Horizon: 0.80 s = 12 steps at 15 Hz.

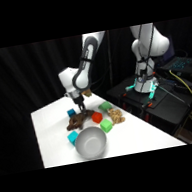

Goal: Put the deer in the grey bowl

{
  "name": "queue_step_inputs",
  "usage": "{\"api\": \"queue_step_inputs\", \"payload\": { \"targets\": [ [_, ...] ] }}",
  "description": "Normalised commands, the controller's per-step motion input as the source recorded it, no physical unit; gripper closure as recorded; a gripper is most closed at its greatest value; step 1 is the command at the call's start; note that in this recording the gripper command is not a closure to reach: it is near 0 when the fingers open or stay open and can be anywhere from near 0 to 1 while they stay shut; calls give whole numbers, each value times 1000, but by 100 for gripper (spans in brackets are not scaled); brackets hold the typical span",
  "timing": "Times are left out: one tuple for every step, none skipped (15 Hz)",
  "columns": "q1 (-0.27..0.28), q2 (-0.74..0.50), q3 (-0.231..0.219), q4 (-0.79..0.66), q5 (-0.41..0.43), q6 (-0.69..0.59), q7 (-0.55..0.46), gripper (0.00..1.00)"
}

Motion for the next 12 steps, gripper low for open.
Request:
{"api": "queue_step_inputs", "payload": {
  "targets": [
    [72,-514,-64,-191,-131,-189,100,56],
    [87,-611,-92,-233,-161,-236,118,56],
    [92,-644,-102,-233,-171,-255,109,56],
    [110,-695,-124,-232,-198,-292,127,56],
    [128,-666,-125,-182,-208,-297,140,56],
    [145,-668,-120,-145,-216,-312,155,57],
    [165,-616,-113,-94,-228,-299,174,57],
    [190,-542,-88,1,-232,-303,196,57],
    [202,-477,-57,63,-219,-311,192,56],
    [205,-414,-37,88,-214,-301,182,56],
    [206,-348,18,140,-140,-342,119,55],
    [213,-260,36,165,-156,-318,152,55]
  ]
}}
